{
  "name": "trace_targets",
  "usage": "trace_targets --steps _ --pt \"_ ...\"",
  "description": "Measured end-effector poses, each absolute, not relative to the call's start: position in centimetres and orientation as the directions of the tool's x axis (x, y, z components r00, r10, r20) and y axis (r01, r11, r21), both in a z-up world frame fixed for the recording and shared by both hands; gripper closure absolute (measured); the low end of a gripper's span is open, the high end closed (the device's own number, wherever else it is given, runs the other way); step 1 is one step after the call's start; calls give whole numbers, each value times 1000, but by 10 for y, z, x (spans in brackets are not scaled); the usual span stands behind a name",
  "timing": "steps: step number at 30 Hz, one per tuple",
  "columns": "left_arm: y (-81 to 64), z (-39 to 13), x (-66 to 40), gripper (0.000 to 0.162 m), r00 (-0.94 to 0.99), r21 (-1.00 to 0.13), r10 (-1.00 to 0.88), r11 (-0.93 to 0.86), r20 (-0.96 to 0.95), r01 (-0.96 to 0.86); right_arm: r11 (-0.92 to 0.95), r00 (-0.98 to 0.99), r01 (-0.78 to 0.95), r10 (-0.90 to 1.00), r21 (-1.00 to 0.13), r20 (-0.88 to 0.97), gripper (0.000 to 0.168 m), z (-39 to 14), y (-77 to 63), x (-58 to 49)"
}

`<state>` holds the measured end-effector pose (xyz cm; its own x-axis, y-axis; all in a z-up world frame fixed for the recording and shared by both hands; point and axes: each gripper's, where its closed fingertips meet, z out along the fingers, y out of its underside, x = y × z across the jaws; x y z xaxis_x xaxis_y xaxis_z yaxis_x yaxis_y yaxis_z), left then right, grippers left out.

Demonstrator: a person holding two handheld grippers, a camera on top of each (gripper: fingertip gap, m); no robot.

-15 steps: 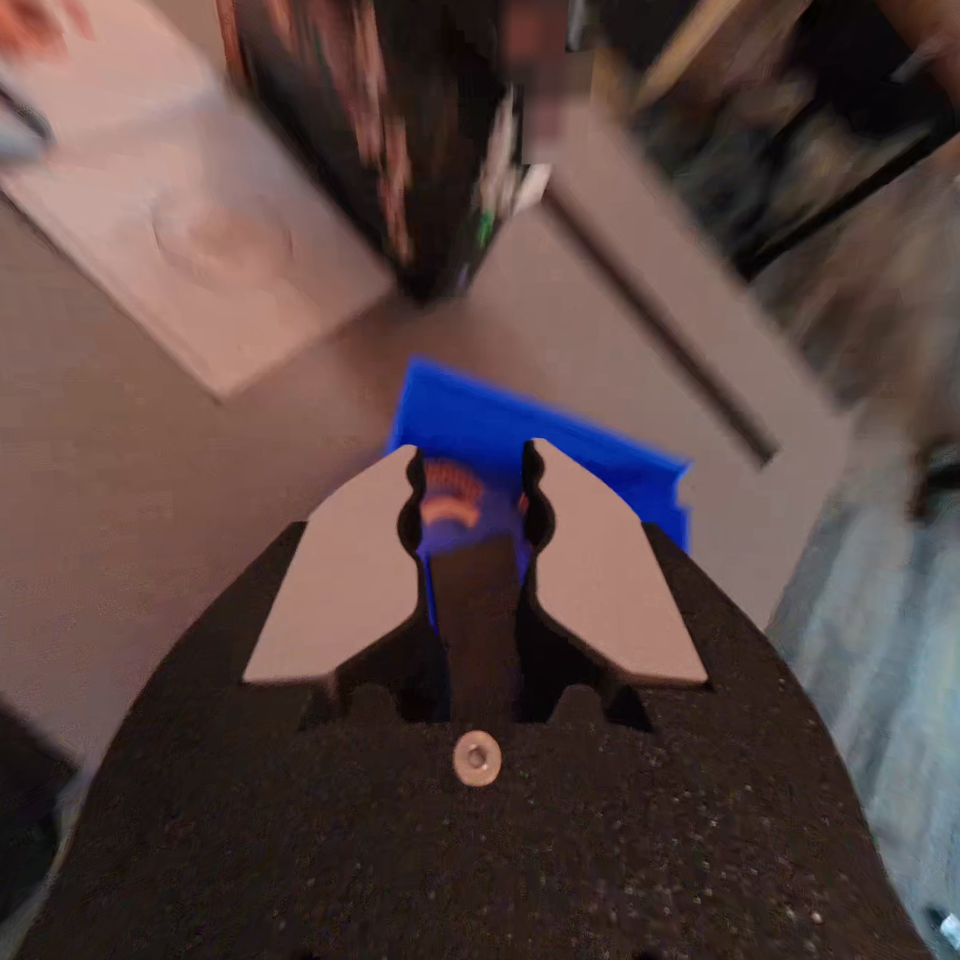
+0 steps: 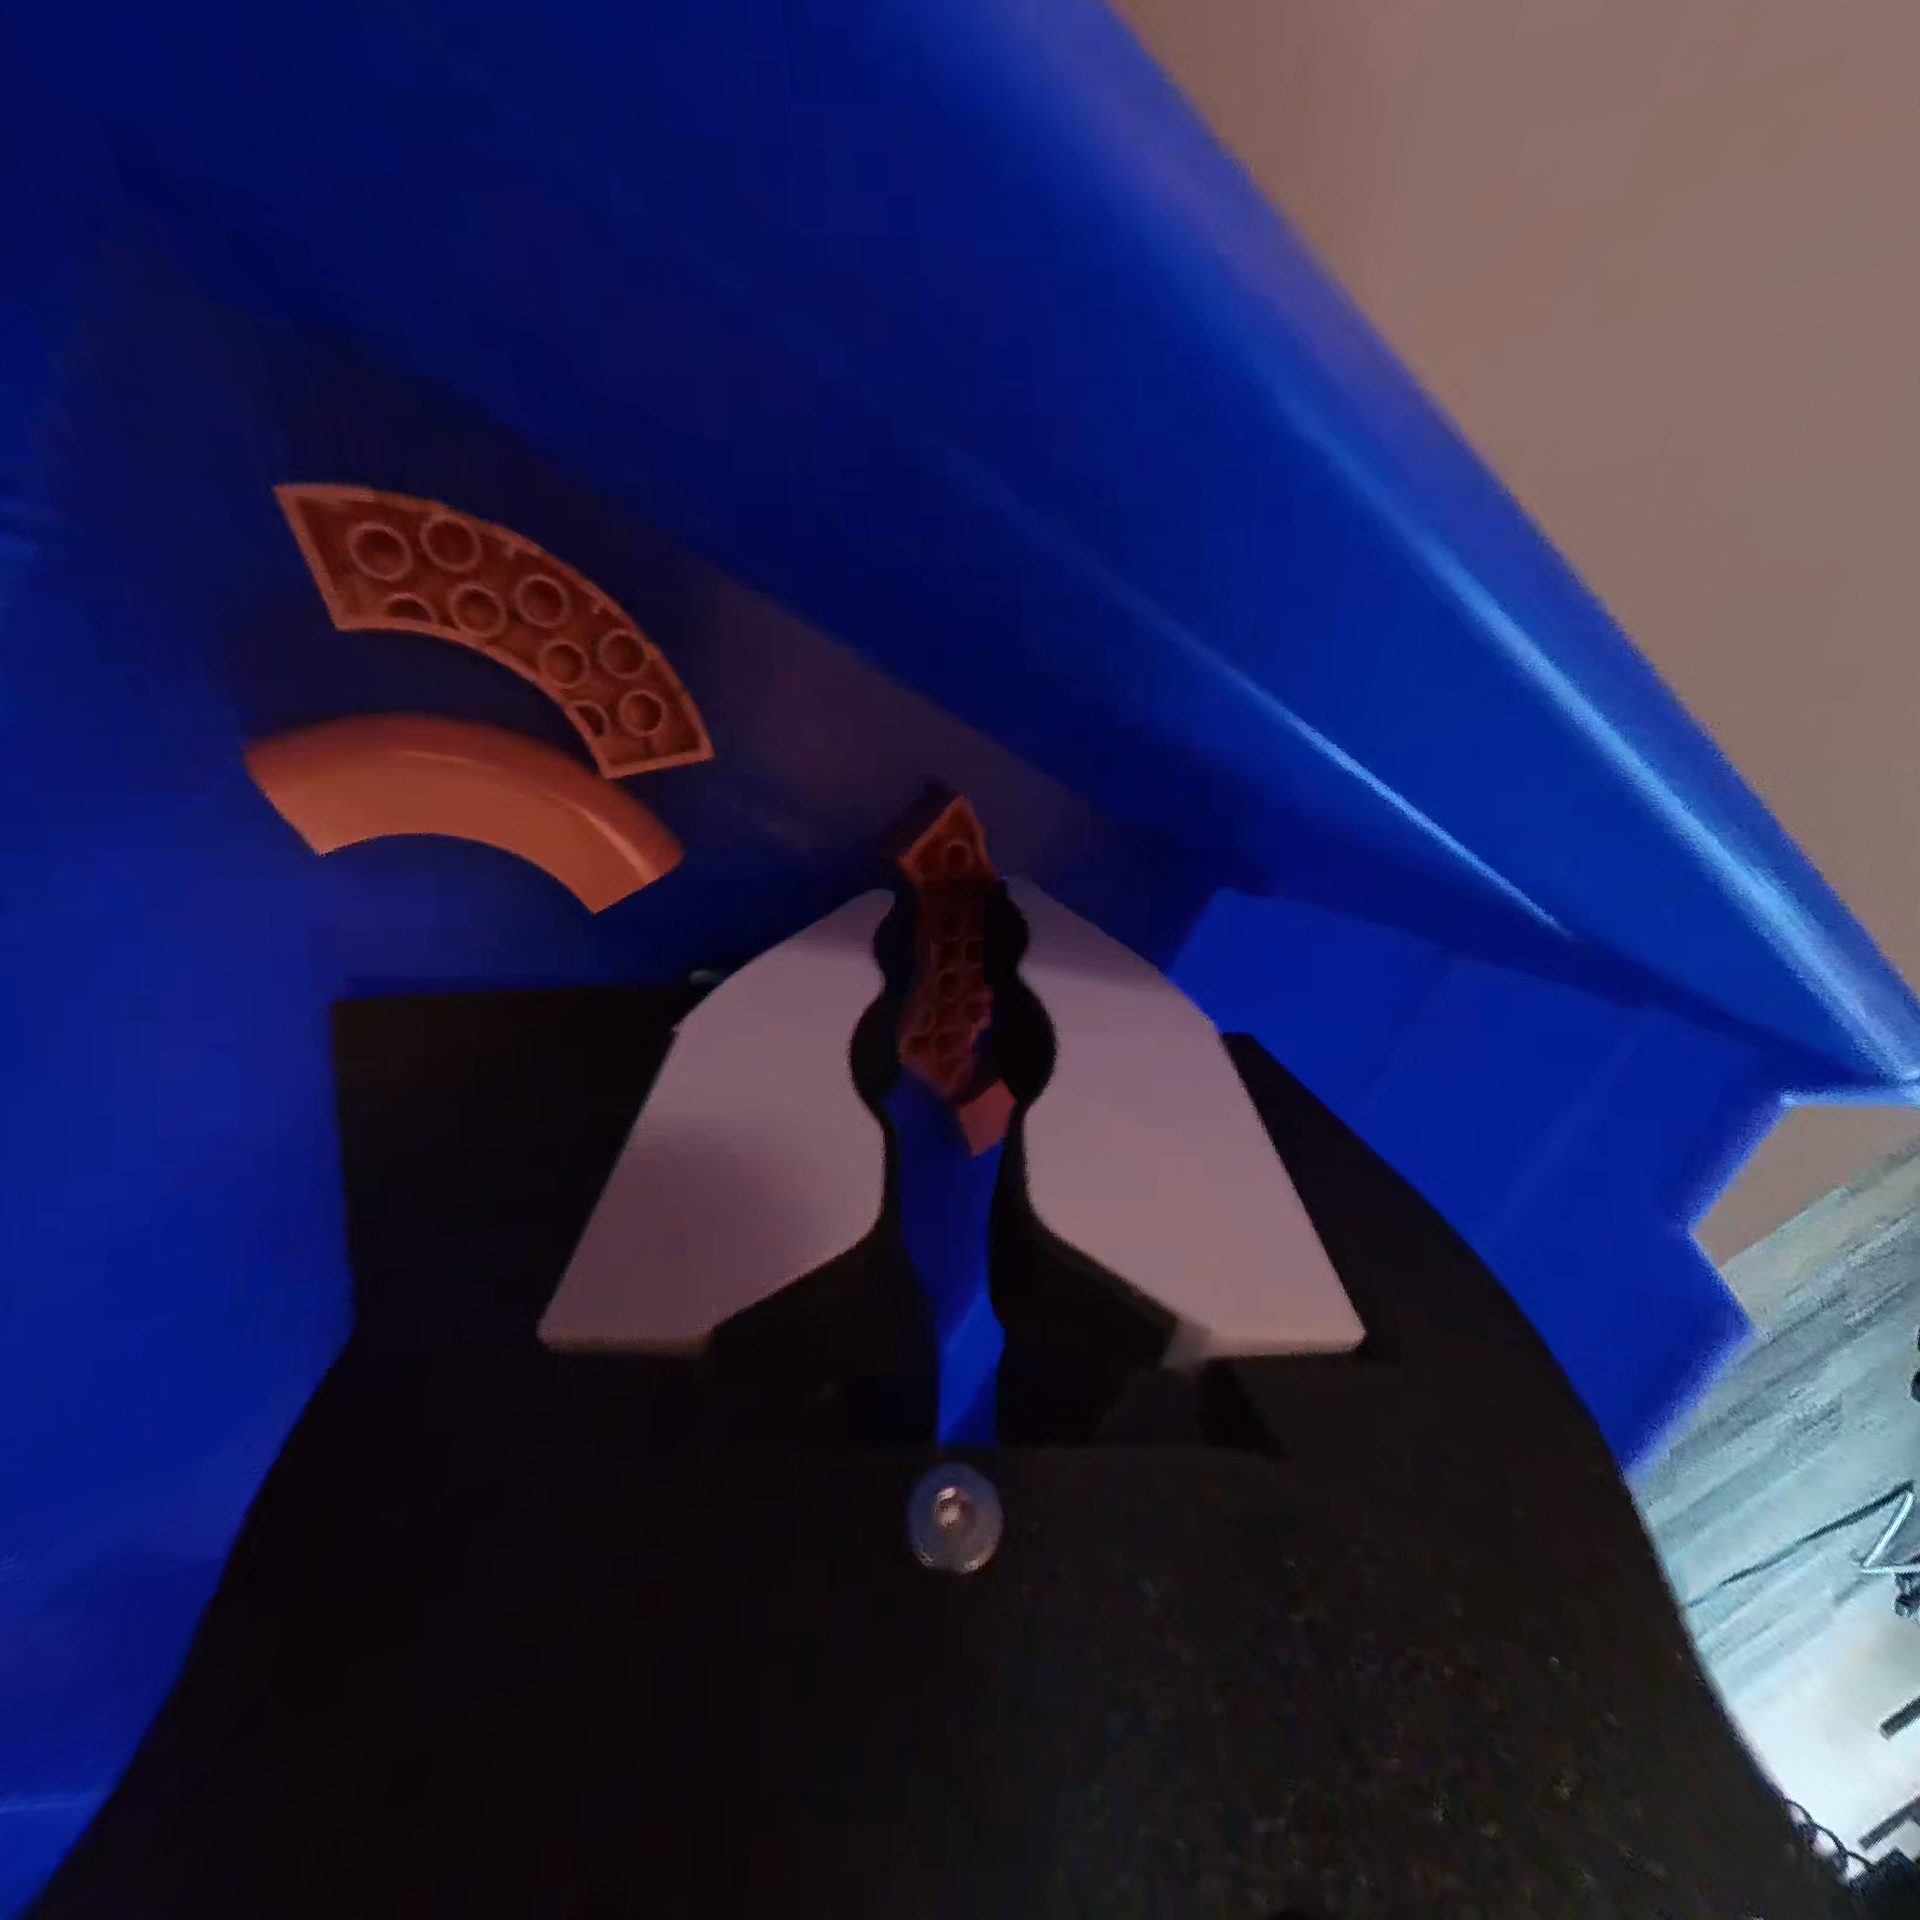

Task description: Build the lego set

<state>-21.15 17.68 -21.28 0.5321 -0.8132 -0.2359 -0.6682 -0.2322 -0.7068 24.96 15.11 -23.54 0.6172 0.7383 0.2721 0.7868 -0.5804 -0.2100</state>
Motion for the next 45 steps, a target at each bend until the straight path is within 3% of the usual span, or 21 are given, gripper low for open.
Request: trace_targets --steps 1,3,8,11,14,19,21,23,25,27,31,35,39,41,45 --pt "177 -210 -211 151 536 -722 -811 -225 -233 -654 -585 622 783 729 -213 284 163 -229 151 250" --pt "177 -205 -210 151 534 -745 -813 -203 -234 -636 -596 647 762 693 -251 318 164 -201 150 246" --pt "176 -203 -206 150 506 -773 -826 -147 -247 -617 -490 695 711 598 -505 399 164 -87 149 170" --pt "175 -204 -203 149 497 -795 -838 -137 -225 -591 -322 686 577 689 -750 233 165 -49 145 53" --pt "171 -205 -201 149 488 -812 -850 -136 -199 -567 -324 559 437 828 -839 -29 164 -81 142 -61" --pt "162 -207 -202 149 459 -820 -869 -120 -186 -559 -668 395 345 740 -659 -544 164 -189 154 -155" --pt "160 -207 -203 149 455 -823 -871 -117 -184 -556 -718 410 381 696 -582 -590 163 -212 162 -157" --pt "159 -207 -203 149 458 -828 -872 -123 -173 -547 -679 459 456 734 -576 -501 149 -224 168 -147" --pt "159 -207 -203 149 460 -834 -873 -130 -160 -536 -618 485 480 778 -623 -399 124 -217 174 -137" --pt "159 -211 -203 149 462 -833 -873 -134 -157 -537 -548 513 468 807 -694 -291 119 -193 176 -124" --pt "164 -216 -206 148 468 -812 -862 -124 -197 -570 -347 648 498 758 -795 75 121 -110 166 -51" --pt "171 -214 -207 147 482 -813 -851 -121 -210 -570 -337 782 601 435 -725 447 140 -41 155 106" --pt "178 -208 -205 147 512 -829 -842 -156 -173 -537 -709 855 519 435 -477 283 129 -104 127 227" --pt "181 -203 -206 147 531 -833 -828 -160 -179 -530 -771 864 504 437 -391 251 130 -147 124 260" --pt "185 -197 -209 147 559 -822 -800 -157 -219 -548 -827 887 454 384 -331 256 136 -208 132 287"
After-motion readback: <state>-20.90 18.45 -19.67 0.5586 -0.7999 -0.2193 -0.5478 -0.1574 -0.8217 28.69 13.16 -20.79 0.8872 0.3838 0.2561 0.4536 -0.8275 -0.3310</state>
